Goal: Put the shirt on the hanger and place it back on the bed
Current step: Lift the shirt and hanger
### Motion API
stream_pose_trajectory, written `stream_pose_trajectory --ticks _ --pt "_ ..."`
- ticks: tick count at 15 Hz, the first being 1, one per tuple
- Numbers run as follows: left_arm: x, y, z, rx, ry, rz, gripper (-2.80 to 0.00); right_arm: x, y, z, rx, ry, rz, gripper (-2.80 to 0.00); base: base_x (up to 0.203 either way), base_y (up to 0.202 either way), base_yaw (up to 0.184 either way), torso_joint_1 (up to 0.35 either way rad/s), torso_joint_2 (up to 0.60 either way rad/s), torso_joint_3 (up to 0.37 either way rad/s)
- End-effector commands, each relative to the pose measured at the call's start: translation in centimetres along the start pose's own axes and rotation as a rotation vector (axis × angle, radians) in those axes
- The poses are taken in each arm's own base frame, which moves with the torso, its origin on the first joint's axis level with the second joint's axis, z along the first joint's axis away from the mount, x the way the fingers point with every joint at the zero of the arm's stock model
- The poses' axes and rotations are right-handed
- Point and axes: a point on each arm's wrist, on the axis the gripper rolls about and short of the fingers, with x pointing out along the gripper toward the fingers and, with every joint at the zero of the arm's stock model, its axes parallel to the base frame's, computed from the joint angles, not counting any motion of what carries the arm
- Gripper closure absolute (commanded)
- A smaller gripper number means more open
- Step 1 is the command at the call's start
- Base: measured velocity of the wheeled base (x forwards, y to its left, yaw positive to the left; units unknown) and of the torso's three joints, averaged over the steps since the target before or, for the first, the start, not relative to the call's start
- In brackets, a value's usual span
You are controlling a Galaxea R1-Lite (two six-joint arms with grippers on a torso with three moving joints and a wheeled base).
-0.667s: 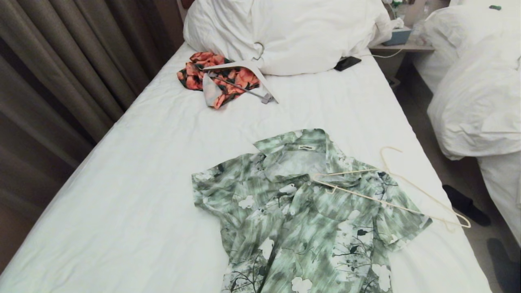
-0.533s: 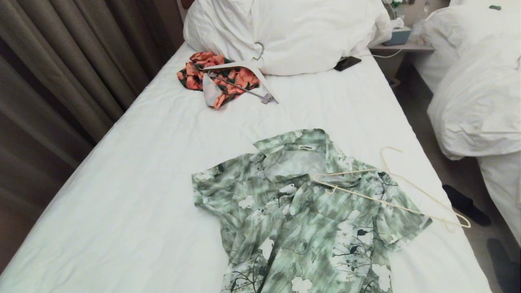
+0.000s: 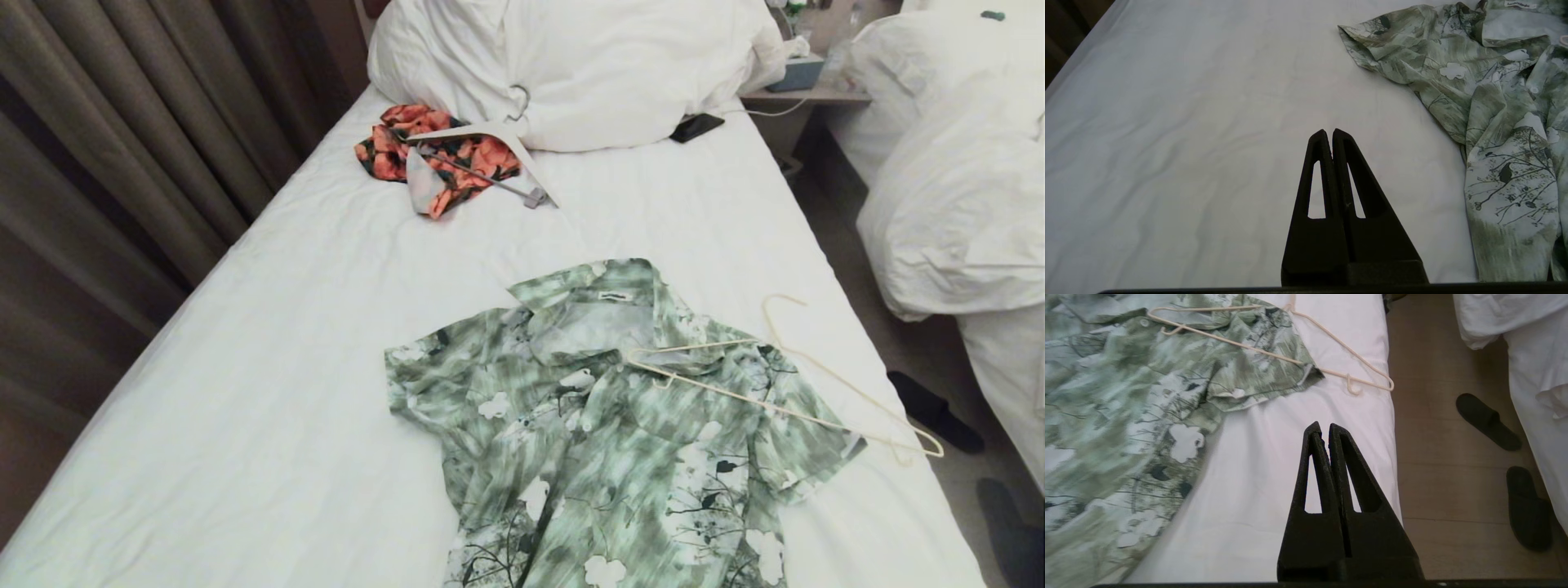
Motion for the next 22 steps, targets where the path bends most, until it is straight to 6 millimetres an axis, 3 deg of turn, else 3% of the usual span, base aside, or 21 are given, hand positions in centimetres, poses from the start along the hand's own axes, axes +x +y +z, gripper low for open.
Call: stream_pose_trajectory --ticks 1,4,6,9,11,14,18,22 --pt "0.0 0.0 0.0 -0.001 -0.002 0.001 0.00 0.3 0.0 2.2 0.002 0.036 0.007 0.00 0.000 0.000 0.000 0.000 0.00 0.000" --pt "0.0 0.0 0.0 -0.001 0.000 0.001 0.00 3.4 -0.1 6.4 0.033 0.197 0.015 0.00 0.000 0.000 0.000 0.000 0.00 0.000" --pt "0.0 0.0 0.0 -0.001 -0.002 0.001 0.00 7.3 -0.2 8.7 0.072 0.342 0.007 0.00 0.000 0.000 0.000 0.000 0.00 0.000" --pt "0.0 0.0 0.0 -0.001 -0.002 0.001 0.00 15.3 -0.8 9.5 0.119 0.560 -0.013 0.00 0.000 0.000 0.000 0.000 0.00 0.000" --pt "0.0 0.0 0.0 -0.001 -0.002 0.001 0.00 20.9 -2.4 9.2 0.187 0.668 0.026 0.00 0.000 0.000 0.000 0.000 0.00 0.000" --pt "0.0 0.0 0.0 -0.001 -0.002 0.001 0.00 27.7 -7.4 7.9 0.333 0.770 0.144 0.00 0.000 0.000 0.000 0.000 0.00 0.000" --pt "0.0 0.0 0.0 -0.001 -0.002 0.001 0.00 32.2 -14.0 5.3 0.551 0.842 0.374 0.00 0.000 0.000 0.000 0.000 0.00 0.000" --pt "0.0 0.0 0.0 0.000 -0.002 0.001 0.00 35.3 -17.6 2.0 0.686 0.855 0.551 0.00 0.000 0.000 0.000 0.000 0.00 0.000"
